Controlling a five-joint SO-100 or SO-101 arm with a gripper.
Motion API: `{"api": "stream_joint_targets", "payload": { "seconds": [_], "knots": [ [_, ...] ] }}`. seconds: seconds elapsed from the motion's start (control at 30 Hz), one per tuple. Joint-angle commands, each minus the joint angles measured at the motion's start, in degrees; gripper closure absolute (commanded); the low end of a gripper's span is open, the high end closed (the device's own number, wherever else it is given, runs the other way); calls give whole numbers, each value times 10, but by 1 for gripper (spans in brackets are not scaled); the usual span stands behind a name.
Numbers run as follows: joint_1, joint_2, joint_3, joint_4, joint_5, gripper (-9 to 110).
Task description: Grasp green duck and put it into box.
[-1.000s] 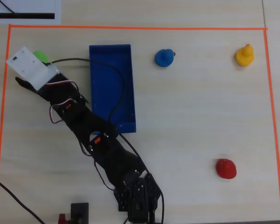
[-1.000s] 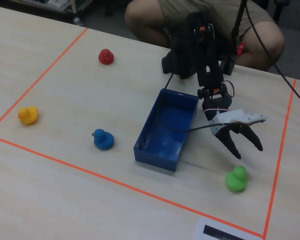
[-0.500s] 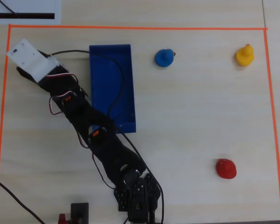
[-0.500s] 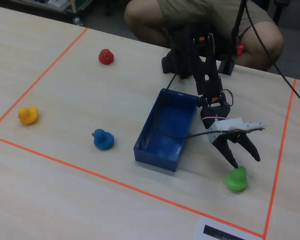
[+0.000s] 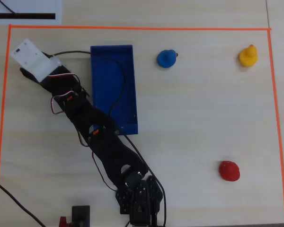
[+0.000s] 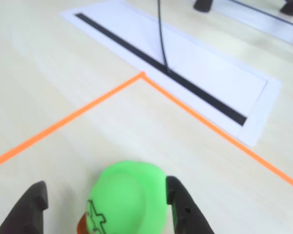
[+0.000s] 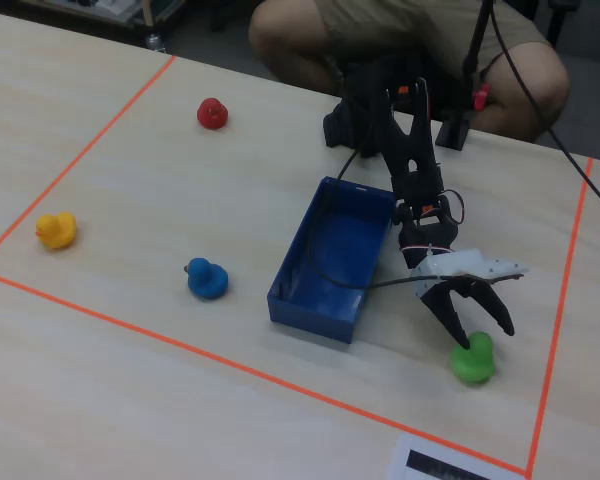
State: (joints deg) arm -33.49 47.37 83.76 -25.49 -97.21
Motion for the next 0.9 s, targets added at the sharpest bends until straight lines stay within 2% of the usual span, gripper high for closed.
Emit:
{"api": "stream_joint_targets", "payload": {
  "seconds": [0.0, 0.33, 0.43, 0.53, 0.77, 0.87],
  "knots": [
    [6, 5, -36, 6, 2, 73],
    [6, -11, -46, 18, 4, 80],
    [6, -11, -48, 29, 4, 87],
    [7, -9, -49, 52, 0, 102],
    [10, 33, -46, 66, 36, 102],
    [18, 78, -71, 116, 69, 102]
  ]
}}
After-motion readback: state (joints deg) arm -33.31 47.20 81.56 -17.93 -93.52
